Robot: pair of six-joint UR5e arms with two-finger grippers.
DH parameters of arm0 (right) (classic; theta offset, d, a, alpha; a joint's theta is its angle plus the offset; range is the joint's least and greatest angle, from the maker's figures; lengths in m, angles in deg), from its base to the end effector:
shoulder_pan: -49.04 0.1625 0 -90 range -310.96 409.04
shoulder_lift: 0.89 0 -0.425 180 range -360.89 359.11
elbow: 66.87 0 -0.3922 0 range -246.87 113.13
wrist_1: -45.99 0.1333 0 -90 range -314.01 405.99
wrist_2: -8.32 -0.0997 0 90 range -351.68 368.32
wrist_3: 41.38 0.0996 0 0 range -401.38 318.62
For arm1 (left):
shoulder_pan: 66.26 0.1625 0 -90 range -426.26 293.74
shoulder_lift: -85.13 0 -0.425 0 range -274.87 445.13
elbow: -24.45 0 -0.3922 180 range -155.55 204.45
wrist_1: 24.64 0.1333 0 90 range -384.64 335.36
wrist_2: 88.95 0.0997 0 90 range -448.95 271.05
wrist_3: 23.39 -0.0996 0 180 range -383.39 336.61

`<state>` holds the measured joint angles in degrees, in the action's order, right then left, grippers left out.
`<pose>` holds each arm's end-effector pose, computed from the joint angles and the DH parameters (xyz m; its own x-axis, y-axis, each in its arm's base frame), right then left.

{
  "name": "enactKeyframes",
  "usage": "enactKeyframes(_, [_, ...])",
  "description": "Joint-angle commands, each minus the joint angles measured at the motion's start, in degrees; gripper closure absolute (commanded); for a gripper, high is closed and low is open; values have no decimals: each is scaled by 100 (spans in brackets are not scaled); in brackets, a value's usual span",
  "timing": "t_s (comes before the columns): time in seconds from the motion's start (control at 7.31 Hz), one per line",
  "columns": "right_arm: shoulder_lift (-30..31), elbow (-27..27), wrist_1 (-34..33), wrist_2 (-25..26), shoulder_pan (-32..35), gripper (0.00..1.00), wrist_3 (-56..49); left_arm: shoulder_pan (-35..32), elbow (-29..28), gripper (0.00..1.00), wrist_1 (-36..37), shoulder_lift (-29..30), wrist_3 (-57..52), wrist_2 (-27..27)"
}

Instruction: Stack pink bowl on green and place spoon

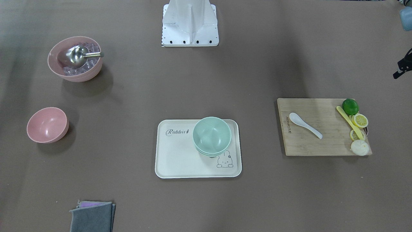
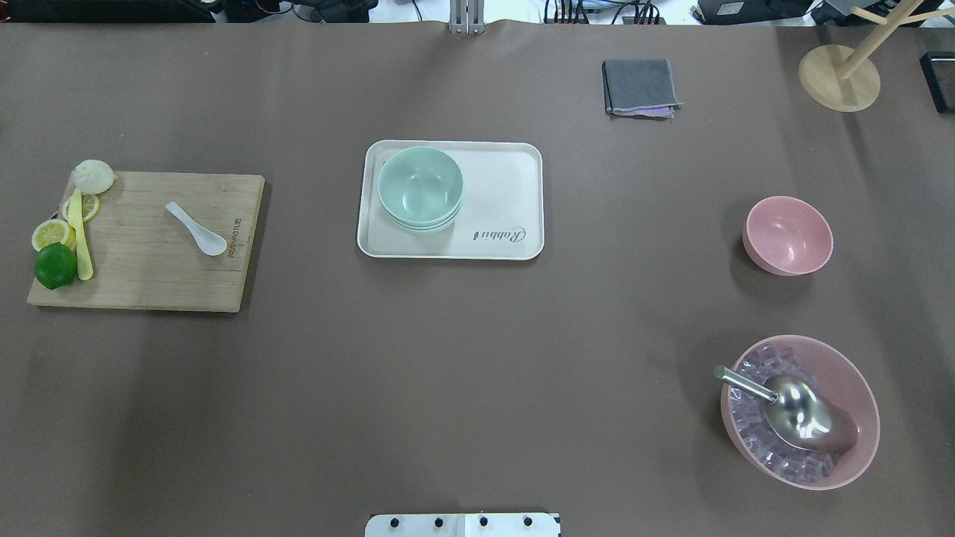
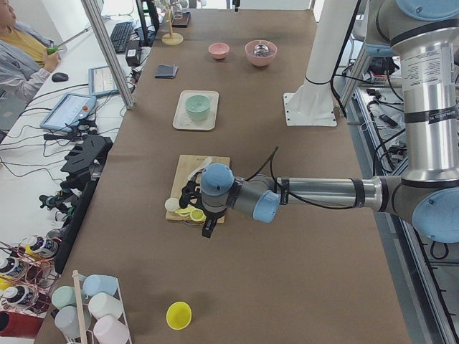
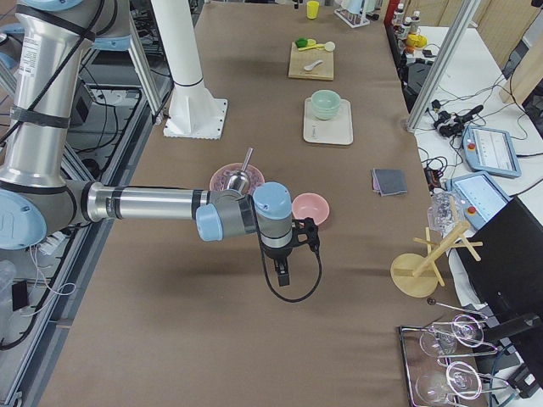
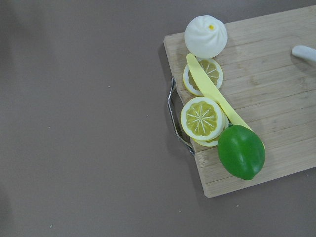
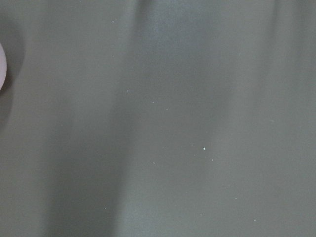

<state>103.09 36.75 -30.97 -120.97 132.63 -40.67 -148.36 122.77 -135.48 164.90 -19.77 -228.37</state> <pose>0.0247 -0.4090 0.6307 0.7549 -0.2125 0.6205 0.0996 0.9722 0.2118 0.0022 -0.4357 0.6228 0.6175 0.2736 -0.7375 -0.0912 0.9561 0.2784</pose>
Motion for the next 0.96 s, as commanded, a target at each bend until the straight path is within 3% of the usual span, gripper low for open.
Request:
enactKeyframes(0.0, [-106,-9,-21,45,0,0,-9,-7,-76,2,27,-14,-28,-33])
enactKeyframes(0.82, [-63,-9,49,-17,-9,0,8,-42,-181,2,-25,-14,-10,64])
